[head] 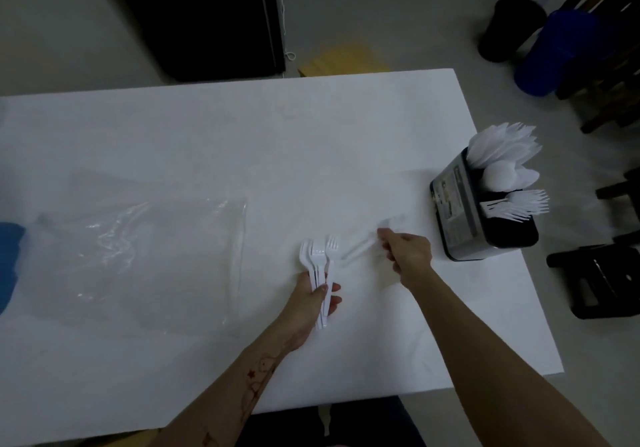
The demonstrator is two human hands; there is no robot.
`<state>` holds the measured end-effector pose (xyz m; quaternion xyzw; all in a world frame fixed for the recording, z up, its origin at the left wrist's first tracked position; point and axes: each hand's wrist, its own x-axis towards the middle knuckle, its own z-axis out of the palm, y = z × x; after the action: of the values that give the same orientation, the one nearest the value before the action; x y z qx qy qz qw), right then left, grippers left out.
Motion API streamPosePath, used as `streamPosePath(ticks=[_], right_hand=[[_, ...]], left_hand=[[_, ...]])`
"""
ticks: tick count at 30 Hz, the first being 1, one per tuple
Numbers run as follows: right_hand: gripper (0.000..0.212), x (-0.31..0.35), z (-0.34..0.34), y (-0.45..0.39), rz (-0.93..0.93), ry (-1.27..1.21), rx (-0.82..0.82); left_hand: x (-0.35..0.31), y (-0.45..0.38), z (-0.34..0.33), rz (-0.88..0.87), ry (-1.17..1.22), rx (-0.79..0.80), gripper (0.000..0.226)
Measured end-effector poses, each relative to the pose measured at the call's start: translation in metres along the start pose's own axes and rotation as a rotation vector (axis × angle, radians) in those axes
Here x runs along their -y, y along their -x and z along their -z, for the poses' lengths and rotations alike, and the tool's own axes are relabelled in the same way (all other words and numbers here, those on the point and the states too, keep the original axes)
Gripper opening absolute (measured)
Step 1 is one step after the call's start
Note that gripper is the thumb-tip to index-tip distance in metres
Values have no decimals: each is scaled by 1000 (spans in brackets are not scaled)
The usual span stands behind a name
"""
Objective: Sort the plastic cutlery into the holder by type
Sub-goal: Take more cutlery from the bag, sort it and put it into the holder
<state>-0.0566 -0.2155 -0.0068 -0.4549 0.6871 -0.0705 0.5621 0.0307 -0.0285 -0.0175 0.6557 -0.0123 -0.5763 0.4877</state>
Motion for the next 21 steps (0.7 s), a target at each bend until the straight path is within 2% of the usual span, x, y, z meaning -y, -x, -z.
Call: streamPosePath(ticks=[3,4,8,10,17,21], right_hand=[[26,-4,6,18,59,204,283],[26,-6,3,24,79,275,328],[20,-10,-10,41,130,317,281],[19,-12,-9,43,156,305,251],[28,-8,19,50,209,226,240],[21,8,51,53,254,18,429]], left_hand=[[-4,-1,3,-9,5,-6,32],[-6,-1,2,-15,5,7,32],[-11,0,-5,-41,36,100,28],[-15,0,-12,-30,-21,137,29],[-28,13,-34,-135,-141,231,31],[-50,21,-52,-259,-266,287,32]])
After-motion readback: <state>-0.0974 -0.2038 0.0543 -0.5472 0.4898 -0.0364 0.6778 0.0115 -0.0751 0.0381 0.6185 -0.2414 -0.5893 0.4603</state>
